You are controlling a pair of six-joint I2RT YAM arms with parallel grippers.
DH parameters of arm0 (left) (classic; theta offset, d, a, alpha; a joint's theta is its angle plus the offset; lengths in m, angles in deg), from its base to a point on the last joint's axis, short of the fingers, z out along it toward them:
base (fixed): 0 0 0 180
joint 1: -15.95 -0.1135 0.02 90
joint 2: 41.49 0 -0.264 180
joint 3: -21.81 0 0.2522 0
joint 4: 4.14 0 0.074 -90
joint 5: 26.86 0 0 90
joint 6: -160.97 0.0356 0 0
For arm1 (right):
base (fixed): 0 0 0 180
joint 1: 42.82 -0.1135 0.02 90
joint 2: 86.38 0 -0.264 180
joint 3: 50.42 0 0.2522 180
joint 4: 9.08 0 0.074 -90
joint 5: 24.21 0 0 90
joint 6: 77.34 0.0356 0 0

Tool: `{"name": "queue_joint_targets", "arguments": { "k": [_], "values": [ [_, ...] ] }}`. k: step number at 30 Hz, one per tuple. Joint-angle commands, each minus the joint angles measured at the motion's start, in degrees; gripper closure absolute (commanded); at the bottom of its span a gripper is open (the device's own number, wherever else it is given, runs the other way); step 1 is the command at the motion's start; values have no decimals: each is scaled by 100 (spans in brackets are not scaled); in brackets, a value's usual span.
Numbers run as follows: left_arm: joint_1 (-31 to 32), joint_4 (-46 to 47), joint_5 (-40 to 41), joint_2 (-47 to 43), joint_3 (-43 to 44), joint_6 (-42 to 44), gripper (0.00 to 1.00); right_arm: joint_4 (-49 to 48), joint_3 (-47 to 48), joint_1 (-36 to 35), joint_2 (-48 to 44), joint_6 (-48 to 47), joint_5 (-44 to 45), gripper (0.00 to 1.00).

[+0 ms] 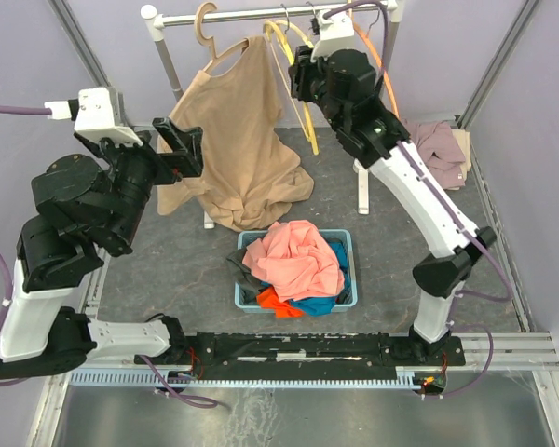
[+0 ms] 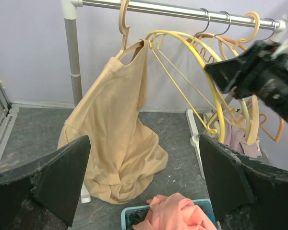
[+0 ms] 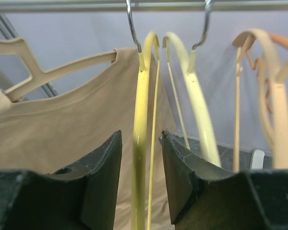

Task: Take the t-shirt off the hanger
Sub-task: Place the hanger on the clothesline.

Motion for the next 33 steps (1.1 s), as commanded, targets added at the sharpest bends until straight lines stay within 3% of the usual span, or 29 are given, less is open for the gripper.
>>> {"name": "queue_joint_targets", "arguments": {
  "k": [1, 7, 12, 17, 23, 28, 33],
  "values": [
    [23, 154, 240, 328, 337, 425, 1, -99, -141, -4, -904, -17, -141, 53],
    [7, -64, 64, 735, 391, 378, 1, 142, -487, -2, -1623, -117, -335, 51],
    [-371, -85, -718, 975, 126, 77, 1, 414, -898, 0, -2275, -140, -464, 50],
    [-1358, 26, -1639, 1388, 358, 288, 1, 1048, -1153, 0, -3005, 54, -492, 48],
    [-2841, -370, -3177, 2415, 1499, 448, 1, 1718, -1696, -2, -3964, 591, -551, 51],
    [-3573, -328, -3952, 2914, 2126, 443, 1, 2225, -1966, 1, -4476, 801, -463, 52],
    [-4299, -104, -4706, 2953, 2128, 253, 1, 2671, -1684, -1, -4560, 772, -435, 52]
  ]
}}
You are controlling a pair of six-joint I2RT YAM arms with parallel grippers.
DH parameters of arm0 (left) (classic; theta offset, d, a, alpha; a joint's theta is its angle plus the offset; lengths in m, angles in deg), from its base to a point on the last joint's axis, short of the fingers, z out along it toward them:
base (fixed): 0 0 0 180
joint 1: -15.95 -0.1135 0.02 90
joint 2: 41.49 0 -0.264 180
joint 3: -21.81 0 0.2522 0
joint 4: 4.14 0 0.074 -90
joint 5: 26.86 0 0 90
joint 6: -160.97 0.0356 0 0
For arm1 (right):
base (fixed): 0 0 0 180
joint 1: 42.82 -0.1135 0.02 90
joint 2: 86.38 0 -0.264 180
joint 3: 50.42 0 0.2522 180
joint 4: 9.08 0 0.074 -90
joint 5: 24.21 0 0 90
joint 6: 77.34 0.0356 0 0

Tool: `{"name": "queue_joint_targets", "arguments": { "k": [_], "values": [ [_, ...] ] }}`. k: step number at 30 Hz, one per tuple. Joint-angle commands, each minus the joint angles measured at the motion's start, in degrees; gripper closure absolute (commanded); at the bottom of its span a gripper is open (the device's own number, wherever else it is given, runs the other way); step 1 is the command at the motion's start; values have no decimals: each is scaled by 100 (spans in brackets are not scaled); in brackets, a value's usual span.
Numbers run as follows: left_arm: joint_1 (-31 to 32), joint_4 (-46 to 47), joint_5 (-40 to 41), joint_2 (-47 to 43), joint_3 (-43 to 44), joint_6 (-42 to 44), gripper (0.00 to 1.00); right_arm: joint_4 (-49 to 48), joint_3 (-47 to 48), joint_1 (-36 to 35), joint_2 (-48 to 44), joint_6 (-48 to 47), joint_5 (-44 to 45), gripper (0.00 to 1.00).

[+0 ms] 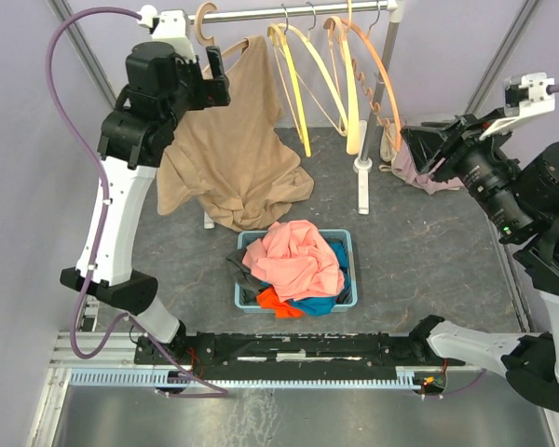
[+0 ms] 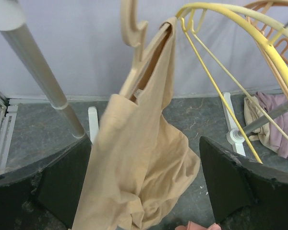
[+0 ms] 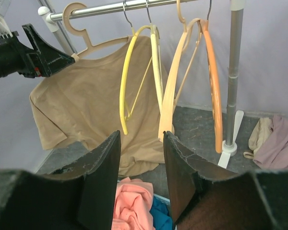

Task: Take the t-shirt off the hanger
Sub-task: Place the hanger on the clothesline.

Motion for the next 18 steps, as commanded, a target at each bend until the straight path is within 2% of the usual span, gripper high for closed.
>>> {"name": "queue_joint_targets", "arguments": {
  "k": [1, 6, 13, 18],
  "values": [
    [-592, 308, -1107, -112, 196, 61, 1, 447, 258, -4, 54, 74, 33, 52],
    [-1009, 455, -1655, -82, -4, -136, 1, 490, 383, 0, 125, -38, -116, 51],
    [-1024, 459, -2275, -7, -147, -131, 1, 404, 340, -7, 145, -67, -286, 51],
    [-1028, 331, -2048, -95, -391, 0, 7, 320, 317, -1, 157, -93, -391, 51]
  ]
}}
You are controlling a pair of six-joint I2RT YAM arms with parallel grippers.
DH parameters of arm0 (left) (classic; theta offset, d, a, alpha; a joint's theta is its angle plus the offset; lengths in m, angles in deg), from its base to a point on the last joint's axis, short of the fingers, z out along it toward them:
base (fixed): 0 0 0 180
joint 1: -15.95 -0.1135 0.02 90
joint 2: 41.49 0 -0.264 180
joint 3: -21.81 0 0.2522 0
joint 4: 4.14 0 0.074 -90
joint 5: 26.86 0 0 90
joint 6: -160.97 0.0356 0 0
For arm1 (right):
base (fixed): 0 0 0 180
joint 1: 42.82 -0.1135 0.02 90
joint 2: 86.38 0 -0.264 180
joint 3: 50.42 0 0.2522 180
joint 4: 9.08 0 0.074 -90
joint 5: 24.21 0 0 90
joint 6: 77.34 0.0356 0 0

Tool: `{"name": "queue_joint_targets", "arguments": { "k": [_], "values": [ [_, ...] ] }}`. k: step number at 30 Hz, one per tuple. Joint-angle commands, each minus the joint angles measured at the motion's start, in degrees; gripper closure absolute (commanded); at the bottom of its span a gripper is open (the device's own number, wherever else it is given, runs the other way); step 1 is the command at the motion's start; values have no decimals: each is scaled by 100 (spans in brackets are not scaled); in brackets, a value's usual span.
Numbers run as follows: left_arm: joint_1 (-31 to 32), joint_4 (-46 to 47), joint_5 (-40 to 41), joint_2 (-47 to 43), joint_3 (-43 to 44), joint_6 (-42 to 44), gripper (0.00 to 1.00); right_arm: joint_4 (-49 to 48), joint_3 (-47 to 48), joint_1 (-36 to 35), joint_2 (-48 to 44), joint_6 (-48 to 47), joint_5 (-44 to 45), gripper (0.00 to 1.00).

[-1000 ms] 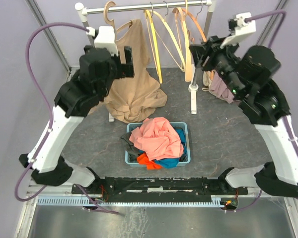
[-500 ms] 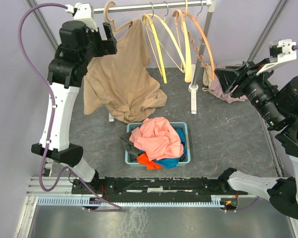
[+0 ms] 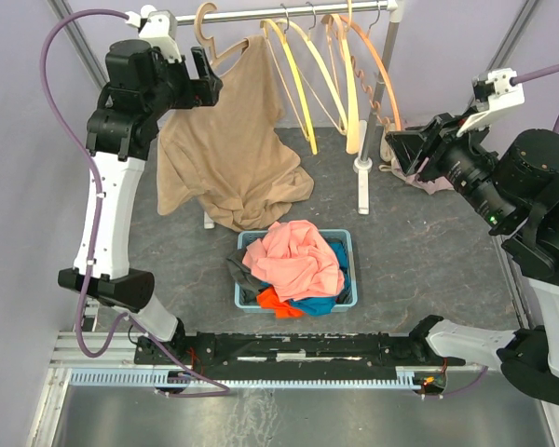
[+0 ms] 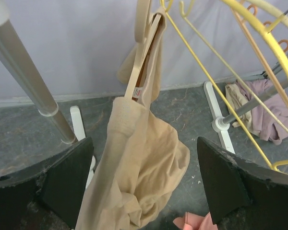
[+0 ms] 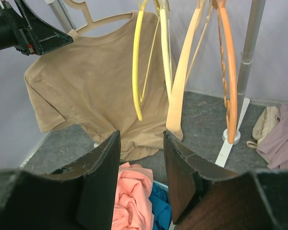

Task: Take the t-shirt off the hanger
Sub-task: Place the hanger on the clothesline, then pick up the hanger from the clothesline.

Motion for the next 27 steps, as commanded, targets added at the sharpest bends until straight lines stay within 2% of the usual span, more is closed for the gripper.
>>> {"name": "queue_joint_targets", "arguments": {
  "k": [1, 8, 12, 19, 23, 27],
  "values": [
    [-2, 132, -48, -130, -231, 26, 8, -220, 98, -1, -58, -107, -163, 51],
    [-2, 294, 146, -286, -568, 103, 21, -273, 68, -7, -72, -154, -261, 51],
    [-8, 364, 149, -298, -562, 97, 37, -289, 57, -1, -102, -186, -280, 52],
    [-5, 398, 170, -350, -571, 99, 43, -330, -22, -5, -158, -190, -272, 52],
    [-3, 398, 183, -377, -591, 103, 55, -347, -33, -5, -150, -199, -280, 52],
    [-4, 364, 225, -387, -612, 121, 56, -364, -40, -2, -140, -208, -294, 52]
  ]
}}
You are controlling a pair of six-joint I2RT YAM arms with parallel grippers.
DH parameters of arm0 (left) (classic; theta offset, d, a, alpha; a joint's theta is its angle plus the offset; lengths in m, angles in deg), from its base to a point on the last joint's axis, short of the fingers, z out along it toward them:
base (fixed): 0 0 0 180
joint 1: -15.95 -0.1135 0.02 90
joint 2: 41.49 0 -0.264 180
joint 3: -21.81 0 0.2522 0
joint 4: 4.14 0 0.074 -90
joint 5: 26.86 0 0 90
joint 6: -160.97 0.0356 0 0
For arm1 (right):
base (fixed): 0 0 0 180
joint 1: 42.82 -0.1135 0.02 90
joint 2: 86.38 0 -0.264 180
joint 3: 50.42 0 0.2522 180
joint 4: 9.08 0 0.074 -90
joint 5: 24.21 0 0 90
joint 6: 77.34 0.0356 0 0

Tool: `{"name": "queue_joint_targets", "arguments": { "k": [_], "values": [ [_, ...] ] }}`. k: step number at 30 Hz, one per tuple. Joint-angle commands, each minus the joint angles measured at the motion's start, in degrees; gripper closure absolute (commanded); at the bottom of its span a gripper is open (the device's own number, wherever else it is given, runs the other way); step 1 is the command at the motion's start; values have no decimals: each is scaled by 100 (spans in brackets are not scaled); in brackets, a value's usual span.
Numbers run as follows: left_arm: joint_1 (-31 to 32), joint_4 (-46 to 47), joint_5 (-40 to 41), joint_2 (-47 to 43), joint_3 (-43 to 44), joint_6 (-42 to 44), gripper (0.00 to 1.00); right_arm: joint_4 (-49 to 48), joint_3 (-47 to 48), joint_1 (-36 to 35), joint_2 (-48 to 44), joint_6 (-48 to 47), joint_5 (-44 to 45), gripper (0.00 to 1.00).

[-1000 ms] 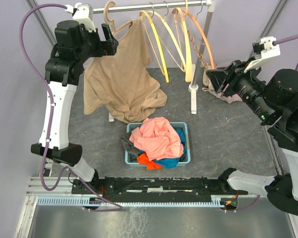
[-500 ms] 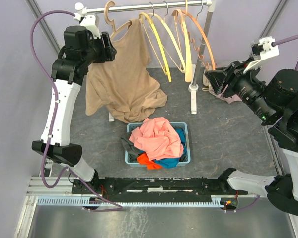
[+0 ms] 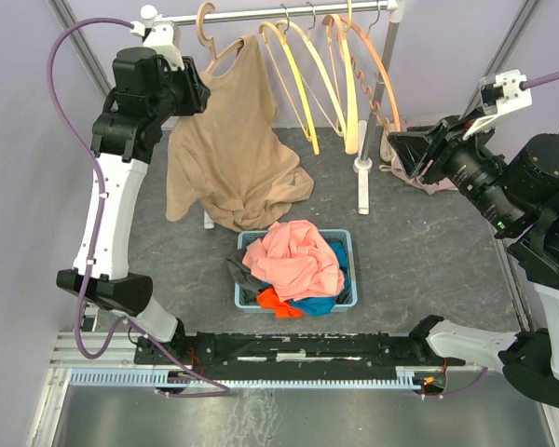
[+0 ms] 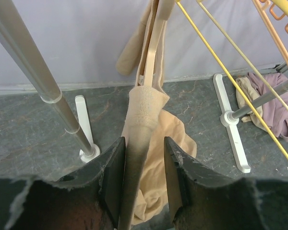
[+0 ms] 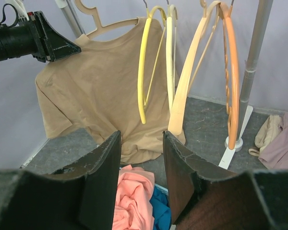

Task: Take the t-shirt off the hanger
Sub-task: Pick up the hanger from the clothesline.

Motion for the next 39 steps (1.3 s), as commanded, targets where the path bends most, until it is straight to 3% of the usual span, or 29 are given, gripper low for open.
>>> {"name": "queue_joint_targets", "arguments": {
  "k": [1, 17, 39],
  "values": [
    [-7, 232, 47, -244, -11, 123, 56, -257, -21, -2, -27, -90, -81, 52],
    [-4, 444, 106, -67, 53, 67, 64, -303, -43, -3, -33, -143, -71, 53],
    [-5, 747, -72, 676, 705, -134, 66, -348, -34, 1, 20, -283, 114, 53]
  ]
}}
